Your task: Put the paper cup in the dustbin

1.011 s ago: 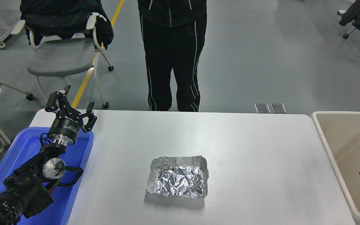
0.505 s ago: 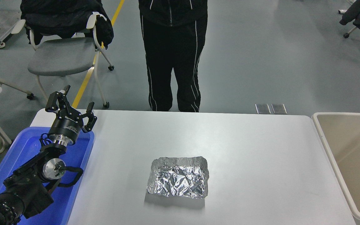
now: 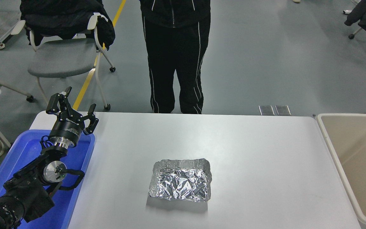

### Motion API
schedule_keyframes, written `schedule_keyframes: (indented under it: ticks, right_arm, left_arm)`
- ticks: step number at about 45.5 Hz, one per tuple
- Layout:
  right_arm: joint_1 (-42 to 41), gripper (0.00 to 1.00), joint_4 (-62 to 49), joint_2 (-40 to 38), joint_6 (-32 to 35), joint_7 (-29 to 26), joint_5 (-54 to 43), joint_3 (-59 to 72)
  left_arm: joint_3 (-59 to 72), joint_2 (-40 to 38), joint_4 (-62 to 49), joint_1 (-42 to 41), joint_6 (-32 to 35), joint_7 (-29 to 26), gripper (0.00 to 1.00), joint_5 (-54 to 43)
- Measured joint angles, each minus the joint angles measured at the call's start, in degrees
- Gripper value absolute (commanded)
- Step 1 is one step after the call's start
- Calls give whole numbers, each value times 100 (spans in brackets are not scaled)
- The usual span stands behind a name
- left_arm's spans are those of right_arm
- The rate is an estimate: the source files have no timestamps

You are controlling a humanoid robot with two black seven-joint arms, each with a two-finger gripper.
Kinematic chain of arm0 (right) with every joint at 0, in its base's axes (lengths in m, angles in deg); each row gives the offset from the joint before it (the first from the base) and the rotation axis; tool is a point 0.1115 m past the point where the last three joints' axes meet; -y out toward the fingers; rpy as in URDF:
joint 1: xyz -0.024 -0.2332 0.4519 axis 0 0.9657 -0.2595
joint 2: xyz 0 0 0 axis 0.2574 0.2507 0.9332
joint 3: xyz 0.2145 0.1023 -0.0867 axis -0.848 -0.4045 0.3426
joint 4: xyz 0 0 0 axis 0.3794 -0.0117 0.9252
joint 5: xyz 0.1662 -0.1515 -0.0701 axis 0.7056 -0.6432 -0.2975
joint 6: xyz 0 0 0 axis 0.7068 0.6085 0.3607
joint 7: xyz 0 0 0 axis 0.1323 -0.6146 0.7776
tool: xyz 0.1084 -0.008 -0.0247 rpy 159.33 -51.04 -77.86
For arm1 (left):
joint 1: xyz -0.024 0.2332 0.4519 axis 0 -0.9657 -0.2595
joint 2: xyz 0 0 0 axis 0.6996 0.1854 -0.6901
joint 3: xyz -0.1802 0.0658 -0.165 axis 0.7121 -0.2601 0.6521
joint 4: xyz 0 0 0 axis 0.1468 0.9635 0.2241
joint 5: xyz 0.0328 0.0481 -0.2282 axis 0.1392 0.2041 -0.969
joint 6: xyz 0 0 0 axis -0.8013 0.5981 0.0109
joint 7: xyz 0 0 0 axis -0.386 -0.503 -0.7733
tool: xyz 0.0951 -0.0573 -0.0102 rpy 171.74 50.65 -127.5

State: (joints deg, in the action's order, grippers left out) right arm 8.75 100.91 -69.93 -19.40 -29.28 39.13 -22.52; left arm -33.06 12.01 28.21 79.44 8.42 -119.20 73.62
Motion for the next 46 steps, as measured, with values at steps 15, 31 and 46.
schedule_keyframes:
  ticks: [15,31,46]
  right_arm:
    - [922,99,483,353,223,1048,-115,-873]
    - [2285,99,661,1036,350,1853,-167,-1257]
    - [3157,99,691,1743,372,2058,-176,-1505]
  left_arm:
    - [0,-1,2,0,0,0,100,-1]
    - [0,-1,2,0,0,0,100,0]
    - [0,0,1,0,0,0,100,-1]
